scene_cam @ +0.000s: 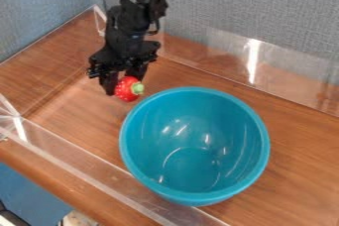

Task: Remove the strawberry from inside the blue bowl and put it on the table

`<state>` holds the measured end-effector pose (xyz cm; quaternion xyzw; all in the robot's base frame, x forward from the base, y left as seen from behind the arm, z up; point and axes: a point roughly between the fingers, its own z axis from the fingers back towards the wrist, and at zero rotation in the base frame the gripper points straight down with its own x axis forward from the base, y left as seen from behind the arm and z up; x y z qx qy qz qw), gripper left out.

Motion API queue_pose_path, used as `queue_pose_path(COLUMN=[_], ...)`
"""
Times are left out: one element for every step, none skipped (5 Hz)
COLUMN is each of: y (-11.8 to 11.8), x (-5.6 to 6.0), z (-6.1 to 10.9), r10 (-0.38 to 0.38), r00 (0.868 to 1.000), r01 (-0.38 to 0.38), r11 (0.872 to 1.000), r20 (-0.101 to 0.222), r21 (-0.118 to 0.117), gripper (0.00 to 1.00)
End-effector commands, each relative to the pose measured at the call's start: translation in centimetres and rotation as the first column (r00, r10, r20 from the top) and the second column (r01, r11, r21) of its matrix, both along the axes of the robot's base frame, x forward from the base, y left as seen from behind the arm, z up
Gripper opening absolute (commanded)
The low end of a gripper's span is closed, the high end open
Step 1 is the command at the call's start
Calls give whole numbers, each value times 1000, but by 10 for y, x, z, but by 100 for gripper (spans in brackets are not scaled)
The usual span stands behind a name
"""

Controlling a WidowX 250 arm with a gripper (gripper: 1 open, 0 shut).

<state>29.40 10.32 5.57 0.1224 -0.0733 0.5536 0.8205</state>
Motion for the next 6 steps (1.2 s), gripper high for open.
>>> queue_pose_path(y=[8, 7, 6, 15, 25, 24], x=[5, -4, -10, -4, 2, 2], z=[27, 27, 21, 13, 6, 8], r10=[1, 47, 101, 118, 133, 156], r00=[996, 993, 989, 987, 986, 982], r01=[-2, -48, -103, -119, -134, -156], r11=[1000, 999, 995, 993, 991, 988], r20=[92, 104, 106, 105, 104, 104], r21=[12, 12, 9, 6, 2, -4], gripper=[0, 0, 0, 0, 0, 0])
